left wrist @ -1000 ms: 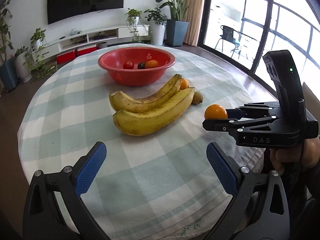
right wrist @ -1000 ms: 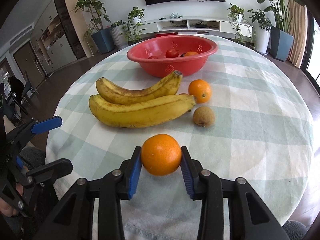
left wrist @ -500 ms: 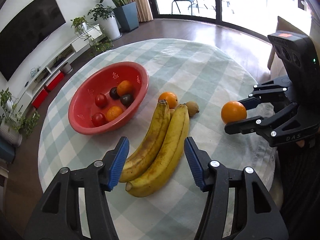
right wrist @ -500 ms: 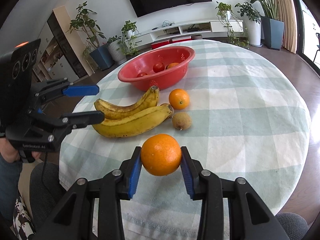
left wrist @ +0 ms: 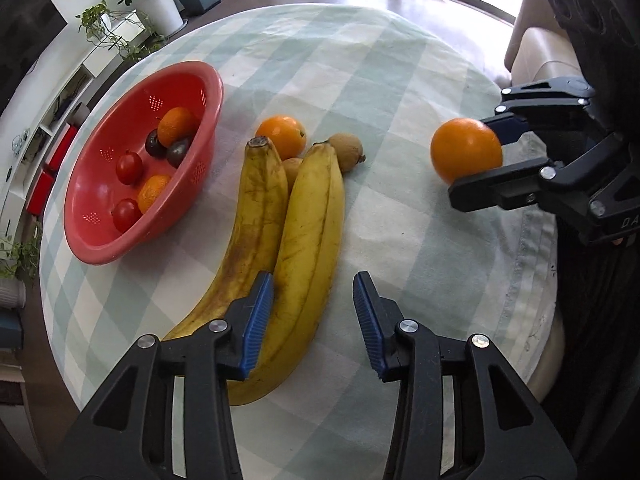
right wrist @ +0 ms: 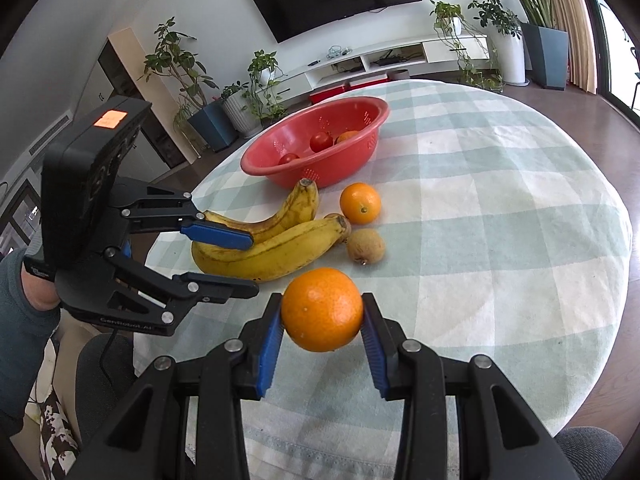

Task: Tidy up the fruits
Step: 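Lift the tangerine with the right tool while the left tool moves to the bananas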

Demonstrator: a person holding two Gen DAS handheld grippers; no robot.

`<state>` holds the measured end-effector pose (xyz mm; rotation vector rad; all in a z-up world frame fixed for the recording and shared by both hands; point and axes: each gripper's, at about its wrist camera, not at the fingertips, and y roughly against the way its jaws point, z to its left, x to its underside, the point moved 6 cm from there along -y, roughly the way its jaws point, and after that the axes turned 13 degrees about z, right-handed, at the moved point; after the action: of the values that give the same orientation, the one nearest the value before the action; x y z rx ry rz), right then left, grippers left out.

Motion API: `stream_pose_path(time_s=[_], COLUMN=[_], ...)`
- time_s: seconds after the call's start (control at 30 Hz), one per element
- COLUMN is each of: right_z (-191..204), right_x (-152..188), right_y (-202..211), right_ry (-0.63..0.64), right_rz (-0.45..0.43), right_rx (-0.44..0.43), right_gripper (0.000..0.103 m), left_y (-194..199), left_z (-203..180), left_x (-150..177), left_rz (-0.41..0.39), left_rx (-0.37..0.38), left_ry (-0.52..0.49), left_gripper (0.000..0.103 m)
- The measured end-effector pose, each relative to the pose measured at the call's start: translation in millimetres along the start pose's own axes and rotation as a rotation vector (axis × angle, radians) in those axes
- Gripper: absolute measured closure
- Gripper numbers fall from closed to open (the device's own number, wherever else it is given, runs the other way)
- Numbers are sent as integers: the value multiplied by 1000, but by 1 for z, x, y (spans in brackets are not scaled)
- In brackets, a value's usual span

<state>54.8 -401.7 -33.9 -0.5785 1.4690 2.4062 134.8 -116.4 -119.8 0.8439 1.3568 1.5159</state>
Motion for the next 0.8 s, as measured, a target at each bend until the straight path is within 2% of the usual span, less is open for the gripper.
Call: stream_pose_path(time_s=[0.23, 0.3, 0.4, 0.47, 0.57, 0.63, 0.8], right_z=[-1, -1, -1, -1, -1, -1, -1], right_x=[0, 0, 0, 0, 0, 0, 0], right_y=[0, 0, -1, 0, 1, 2, 2], right_ry=[-1, -1, 0, 0, -3, -7, -9], right_rz=[-5, -5, -2, -4, -9, -9, -10], right_rx=[-15, -15, -15, -16, -16, -16, -15], right_gripper=[63, 63, 63, 63, 63, 63, 63], left_y=[-12, -15, -21, -22, -14, -11, -23], left_z=[4, -1, -12, -16, -16, -17, -17], left_x=[-4, -6, -7, -7, -10, -9, -15], left_rz=[77, 98, 131, 139, 120, 117, 137], left_rx=[-11, -34, -81, -102, -39, -28, -116], left_ry=[-54, -76, -114, -126, -101, -97, -100], left_gripper=[63, 63, 51, 50, 50, 50, 49])
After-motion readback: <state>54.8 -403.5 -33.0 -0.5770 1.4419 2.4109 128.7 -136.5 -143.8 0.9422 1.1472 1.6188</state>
